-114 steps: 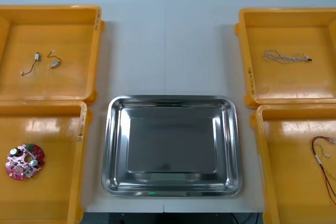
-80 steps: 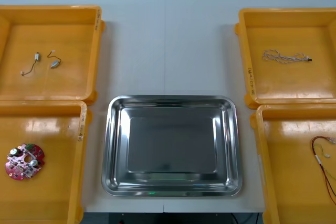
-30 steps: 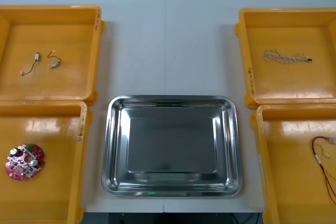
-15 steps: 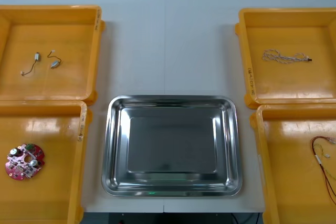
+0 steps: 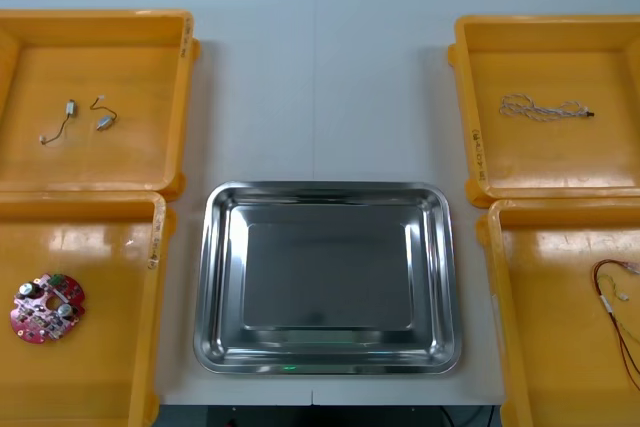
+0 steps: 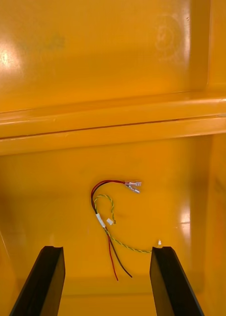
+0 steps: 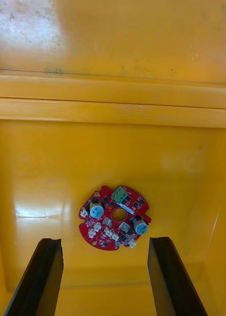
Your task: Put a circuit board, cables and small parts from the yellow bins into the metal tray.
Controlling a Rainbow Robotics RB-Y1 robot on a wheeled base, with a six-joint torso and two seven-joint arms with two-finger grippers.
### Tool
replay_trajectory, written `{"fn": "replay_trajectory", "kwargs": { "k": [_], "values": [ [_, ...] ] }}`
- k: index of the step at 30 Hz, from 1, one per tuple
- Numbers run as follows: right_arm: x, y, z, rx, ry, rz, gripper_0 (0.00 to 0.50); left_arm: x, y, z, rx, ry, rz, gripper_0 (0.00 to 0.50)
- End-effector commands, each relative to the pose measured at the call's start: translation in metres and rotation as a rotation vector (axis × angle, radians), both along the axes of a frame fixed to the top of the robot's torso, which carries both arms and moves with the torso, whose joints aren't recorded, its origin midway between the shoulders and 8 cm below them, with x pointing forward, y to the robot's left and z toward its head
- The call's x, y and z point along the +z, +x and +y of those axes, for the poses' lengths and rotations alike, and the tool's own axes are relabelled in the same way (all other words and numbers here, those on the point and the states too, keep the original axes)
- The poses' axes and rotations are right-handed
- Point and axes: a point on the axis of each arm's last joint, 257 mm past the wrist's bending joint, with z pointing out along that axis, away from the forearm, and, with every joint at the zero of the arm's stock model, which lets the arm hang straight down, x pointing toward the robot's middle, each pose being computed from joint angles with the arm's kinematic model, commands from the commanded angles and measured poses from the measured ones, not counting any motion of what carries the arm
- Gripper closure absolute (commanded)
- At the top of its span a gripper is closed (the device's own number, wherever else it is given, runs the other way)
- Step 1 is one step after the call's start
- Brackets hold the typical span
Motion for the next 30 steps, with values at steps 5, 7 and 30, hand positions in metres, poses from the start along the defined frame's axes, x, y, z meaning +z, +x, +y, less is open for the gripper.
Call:
{"fn": "replay_trajectory", "kwargs": {
  "k": [5,7,30],
  "values": [
    [-0.019,-0.007,0.008,0.005,0.024,0.017,0.0,-0.005,-0.007,-0.001,-0.023,0.039,0.053,0.0],
    [-0.023,-0.009,0.009,0.006,0.021,0.026,0.0,-0.007,-0.008,-0.002,-0.041,0.05,0.062,0.0],
    [-0.099,-0.01,0.026,0.238,-0.072,-0.005,0.0,-0.028,-0.005,-0.016,-0.371,0.183,0.079,0.0]
  ]
}}
